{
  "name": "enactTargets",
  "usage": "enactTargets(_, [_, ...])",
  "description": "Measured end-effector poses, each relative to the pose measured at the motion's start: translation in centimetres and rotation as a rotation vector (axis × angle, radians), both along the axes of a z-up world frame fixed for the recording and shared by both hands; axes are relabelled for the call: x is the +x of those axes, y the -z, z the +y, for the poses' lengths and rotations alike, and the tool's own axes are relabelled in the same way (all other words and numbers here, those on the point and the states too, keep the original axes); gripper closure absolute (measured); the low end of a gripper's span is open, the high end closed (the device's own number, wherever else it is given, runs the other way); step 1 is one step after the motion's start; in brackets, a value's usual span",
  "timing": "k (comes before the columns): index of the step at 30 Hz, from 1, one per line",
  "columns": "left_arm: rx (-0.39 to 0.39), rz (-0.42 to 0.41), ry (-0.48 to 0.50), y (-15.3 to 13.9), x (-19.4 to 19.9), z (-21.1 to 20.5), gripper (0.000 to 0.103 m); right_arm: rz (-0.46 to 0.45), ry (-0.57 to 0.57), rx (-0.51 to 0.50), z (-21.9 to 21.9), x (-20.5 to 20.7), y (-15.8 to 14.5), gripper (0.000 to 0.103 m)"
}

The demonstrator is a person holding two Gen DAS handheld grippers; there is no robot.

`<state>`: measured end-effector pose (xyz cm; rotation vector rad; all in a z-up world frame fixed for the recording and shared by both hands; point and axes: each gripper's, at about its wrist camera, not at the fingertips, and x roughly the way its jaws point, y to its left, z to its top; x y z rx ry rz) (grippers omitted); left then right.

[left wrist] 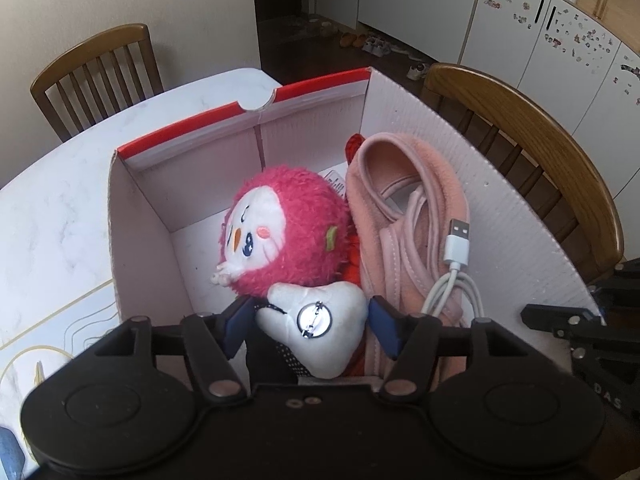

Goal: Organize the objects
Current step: 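Carry the white tooth plush into the box and open the left gripper, then move the left tool back out of the box toward the mat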

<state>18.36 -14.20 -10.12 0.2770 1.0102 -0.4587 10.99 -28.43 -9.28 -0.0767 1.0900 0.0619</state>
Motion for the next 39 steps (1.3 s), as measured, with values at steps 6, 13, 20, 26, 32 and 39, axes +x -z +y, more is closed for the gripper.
enactTargets(6, [-0.034,-0.019,-0.014,-1.3,-0.6,0.7,0.026,0.000,0.000,0.001,0.0,0.0,0.0,0.098])
enactTargets(13, [-0.074,-0.044,-0.045,-3.3,-1.0,2.1,0.023,-0.001,-0.003,-0.003,0.1,0.0,0.0,0.098])
enactTargets(20, [-0.123,-0.077,-0.073,-5.9,-1.7,3.8,0.014,-0.001,-0.005,-0.006,0.1,0.0,0.0,0.098])
enactTargets(26, [-0.155,-0.110,-0.109,-7.6,-2.4,5.6,0.005,-0.001,-0.007,-0.008,0.2,0.0,0.0,0.098])
enactTargets(32, [-0.149,-0.136,-0.171,-8.4,-2.7,8.0,0.001,0.000,-0.010,-0.009,0.2,0.0,0.0,0.098])
enactTargets(39, [-0.117,-0.172,-0.270,-8.7,-2.7,12.3,0.001,0.001,-0.010,-0.010,0.1,-0.1,0.0,0.098])
